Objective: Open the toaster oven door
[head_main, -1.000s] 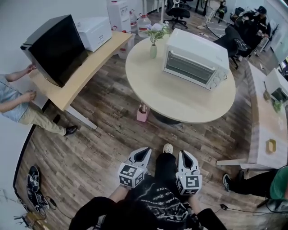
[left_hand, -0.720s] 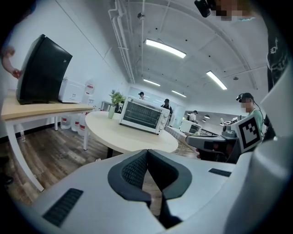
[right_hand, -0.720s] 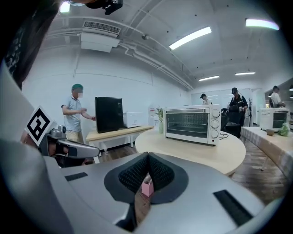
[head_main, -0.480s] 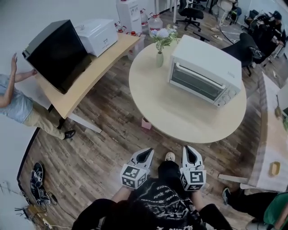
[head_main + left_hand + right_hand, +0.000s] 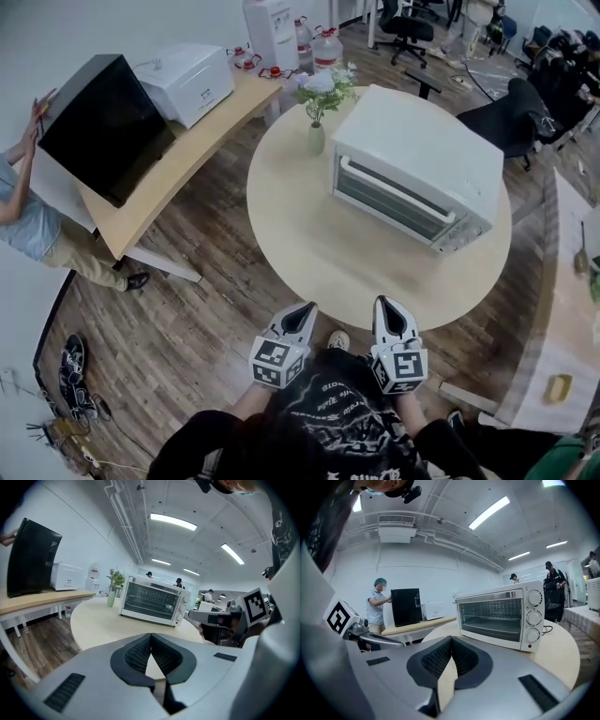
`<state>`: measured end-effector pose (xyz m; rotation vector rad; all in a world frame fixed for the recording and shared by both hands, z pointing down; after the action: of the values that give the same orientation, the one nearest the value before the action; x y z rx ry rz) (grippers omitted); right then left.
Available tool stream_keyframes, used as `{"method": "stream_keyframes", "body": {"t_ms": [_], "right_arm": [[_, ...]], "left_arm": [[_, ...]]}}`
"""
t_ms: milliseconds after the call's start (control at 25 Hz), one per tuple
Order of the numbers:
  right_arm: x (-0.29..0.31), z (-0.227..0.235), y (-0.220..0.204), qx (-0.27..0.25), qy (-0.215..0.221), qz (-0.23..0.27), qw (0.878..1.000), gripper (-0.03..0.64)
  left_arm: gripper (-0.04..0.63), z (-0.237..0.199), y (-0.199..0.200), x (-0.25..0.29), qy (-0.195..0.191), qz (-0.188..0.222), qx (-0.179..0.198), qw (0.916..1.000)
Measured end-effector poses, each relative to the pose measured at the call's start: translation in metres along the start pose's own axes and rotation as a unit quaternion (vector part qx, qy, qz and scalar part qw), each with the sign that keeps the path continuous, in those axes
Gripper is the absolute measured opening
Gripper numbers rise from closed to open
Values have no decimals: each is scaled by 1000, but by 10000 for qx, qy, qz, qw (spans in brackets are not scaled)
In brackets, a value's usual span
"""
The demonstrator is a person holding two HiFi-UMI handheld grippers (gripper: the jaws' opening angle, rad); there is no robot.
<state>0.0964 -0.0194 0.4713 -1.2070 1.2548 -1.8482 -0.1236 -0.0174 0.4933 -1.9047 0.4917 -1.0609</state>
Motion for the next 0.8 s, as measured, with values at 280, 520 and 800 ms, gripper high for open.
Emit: {"method": "stream_keyframes", "body": {"t_ms": [280, 520, 800], "right_arm": [[12, 50, 5, 125, 157, 12, 9998, 8], [9, 67, 2, 394, -5, -84, 9992, 8], [4, 86, 10, 767, -270, -119, 9966, 11]], "left_arm": [[18, 24, 19, 57, -71, -1, 139, 9999], [18, 37, 32, 80, -250, 73, 225, 9994], [20, 40, 39, 93, -358, 25, 372, 9987]]}}
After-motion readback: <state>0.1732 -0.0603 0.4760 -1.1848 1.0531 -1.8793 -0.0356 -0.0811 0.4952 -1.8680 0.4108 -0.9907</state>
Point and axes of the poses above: the fingertips, and each gripper's own axes: x forward along the fingers, z to its right, y out of its top, the point moved 9 cm from there along -x, backward along the fingers, and after that the axes turned 6 degrees about -z, right-handed, at the moved point
